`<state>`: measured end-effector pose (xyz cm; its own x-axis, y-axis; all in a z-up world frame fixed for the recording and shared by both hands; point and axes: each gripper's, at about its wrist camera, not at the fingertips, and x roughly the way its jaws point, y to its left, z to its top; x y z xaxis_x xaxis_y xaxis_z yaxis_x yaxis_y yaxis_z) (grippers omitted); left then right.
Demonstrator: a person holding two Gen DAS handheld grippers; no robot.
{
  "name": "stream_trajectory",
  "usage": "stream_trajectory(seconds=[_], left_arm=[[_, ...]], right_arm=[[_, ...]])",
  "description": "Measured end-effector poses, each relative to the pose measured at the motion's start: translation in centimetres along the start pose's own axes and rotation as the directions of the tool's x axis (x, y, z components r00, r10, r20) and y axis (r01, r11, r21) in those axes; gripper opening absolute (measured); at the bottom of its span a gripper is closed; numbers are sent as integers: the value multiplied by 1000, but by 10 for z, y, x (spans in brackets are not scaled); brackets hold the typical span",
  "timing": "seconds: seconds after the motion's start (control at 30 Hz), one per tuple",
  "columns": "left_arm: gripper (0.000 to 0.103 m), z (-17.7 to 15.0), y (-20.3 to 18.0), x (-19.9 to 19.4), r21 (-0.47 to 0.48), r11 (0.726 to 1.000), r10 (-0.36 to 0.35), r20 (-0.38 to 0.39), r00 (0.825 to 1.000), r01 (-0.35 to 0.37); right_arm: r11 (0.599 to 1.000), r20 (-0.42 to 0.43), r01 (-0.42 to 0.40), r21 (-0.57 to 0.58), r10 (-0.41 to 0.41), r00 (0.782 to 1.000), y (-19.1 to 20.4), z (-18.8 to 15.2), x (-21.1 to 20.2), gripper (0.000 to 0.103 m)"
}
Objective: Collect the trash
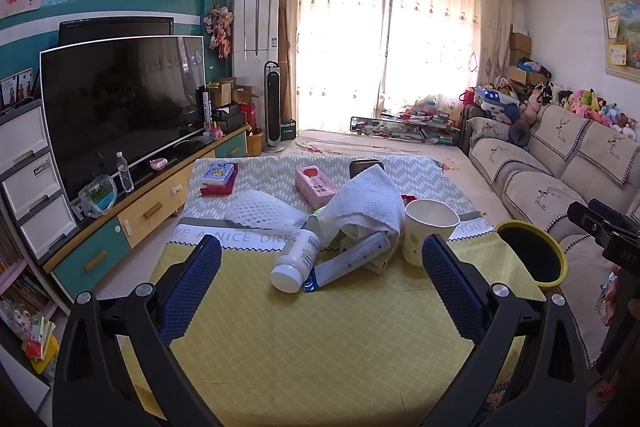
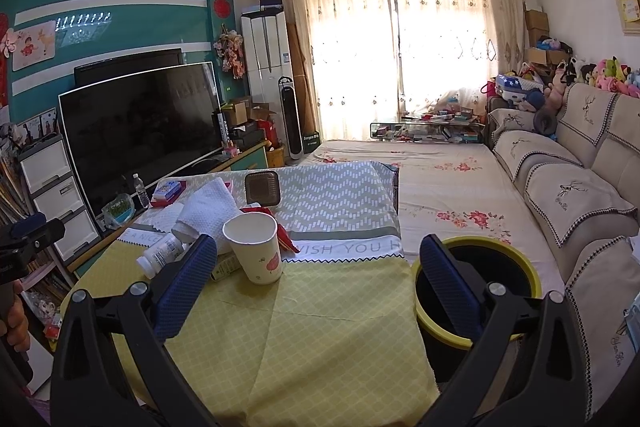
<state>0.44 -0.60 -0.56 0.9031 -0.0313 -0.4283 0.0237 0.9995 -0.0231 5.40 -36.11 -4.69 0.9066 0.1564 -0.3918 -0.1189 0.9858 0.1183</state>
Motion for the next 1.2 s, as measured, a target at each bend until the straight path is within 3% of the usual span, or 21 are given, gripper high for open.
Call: stream_trajectory(seconds=[1.2], left_arm=[[99, -4, 0, 8, 3, 1000, -10, -15, 1000, 10]], right_arm=[[1000, -17, -2, 5, 2, 1000, -2, -4, 6, 97]])
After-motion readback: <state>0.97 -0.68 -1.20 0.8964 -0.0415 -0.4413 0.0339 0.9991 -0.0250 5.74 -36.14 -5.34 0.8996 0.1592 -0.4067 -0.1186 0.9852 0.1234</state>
